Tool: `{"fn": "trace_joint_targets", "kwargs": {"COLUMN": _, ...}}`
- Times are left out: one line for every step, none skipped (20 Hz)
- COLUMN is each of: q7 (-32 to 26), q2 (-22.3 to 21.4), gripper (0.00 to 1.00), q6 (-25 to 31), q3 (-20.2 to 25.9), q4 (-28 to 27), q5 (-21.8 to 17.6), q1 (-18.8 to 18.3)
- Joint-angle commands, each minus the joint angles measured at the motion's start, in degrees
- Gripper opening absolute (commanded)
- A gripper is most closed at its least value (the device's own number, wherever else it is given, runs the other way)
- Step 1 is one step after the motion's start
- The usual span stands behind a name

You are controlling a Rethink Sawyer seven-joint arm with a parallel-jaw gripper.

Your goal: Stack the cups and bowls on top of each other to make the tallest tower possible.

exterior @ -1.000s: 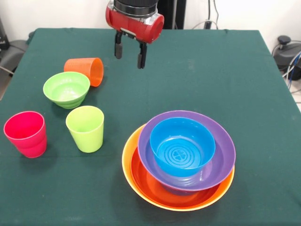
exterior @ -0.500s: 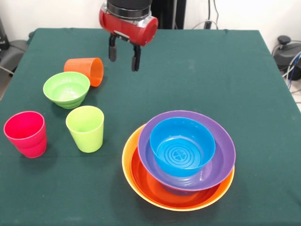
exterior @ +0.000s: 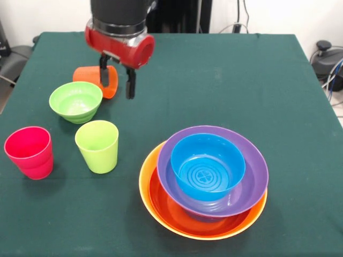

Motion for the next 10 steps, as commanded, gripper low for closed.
{"fn": "trace_joint_targets", "kwargs": {"q7": -11.1, "q2": 7.4, "gripper": 1.00, "q6": 1.8, "q3": 8.1, "q4": -7.9, "q5": -6.1, "q1": -1.6}}
{"fn": "trace_joint_targets", "kwargs": {"q7": -11.3, "q2": 8.2, "gripper": 1.00, "q6": 2.0, "q3": 8.4, "q4": -9.2, "q5": -6.4, "q1": -1.7}}
{"fn": "trace_joint_targets", "kwargs": {"q7": -11.4, "q2": 8.7, "gripper": 1.00, "q6": 2.2, "q3": 8.6, "q4": -9.9, "q5": -6.7, "q1": -2.1}}
{"fn": "trace_joint_targets", "kwargs": {"q7": -11.4, "q2": 9.5, "gripper": 1.00, "q6": 2.8, "q3": 8.6, "q4": -11.2, "q5": -7.0, "q1": -2.2}}
{"fn": "trace_joint_targets", "kwargs": {"q7": -11.6, "q2": 9.9, "gripper": 1.00, "q6": 2.6, "q3": 8.9, "q4": -11.5, "q5": -7.3, "q1": -2.6}}
{"fn": "trace_joint_targets", "kwargs": {"q7": -11.7, "q2": 10.1, "gripper": 1.00, "q6": 2.6, "q3": 9.1, "q4": -11.7, "q5": -7.6, "q1": -2.8}}
{"fn": "trace_joint_targets", "kwargs": {"q7": -11.9, "q2": 10.0, "gripper": 1.00, "q6": 2.5, "q3": 9.1, "q4": -11.4, "q5": -7.9, "q1": -3.1}}
{"fn": "trace_joint_targets", "kwargs": {"q7": -12.2, "q2": 10.1, "gripper": 1.00, "q6": 2.7, "q3": 9.4, "q4": -11.4, "q5": -8.1, "q1": -3.5}}
{"fn": "trace_joint_targets", "kwargs": {"q7": -12.6, "q2": 10.0, "gripper": 1.00, "q6": 2.9, "q3": 9.5, "q4": -11.5, "q5": -8.5, "q1": -3.9}}
{"fn": "trace_joint_targets", "kwargs": {"q7": -13.1, "q2": 10.0, "gripper": 1.00, "q6": 3.1, "q3": 9.7, "q4": -11.5, "q5": -8.8, "q1": -4.2}}
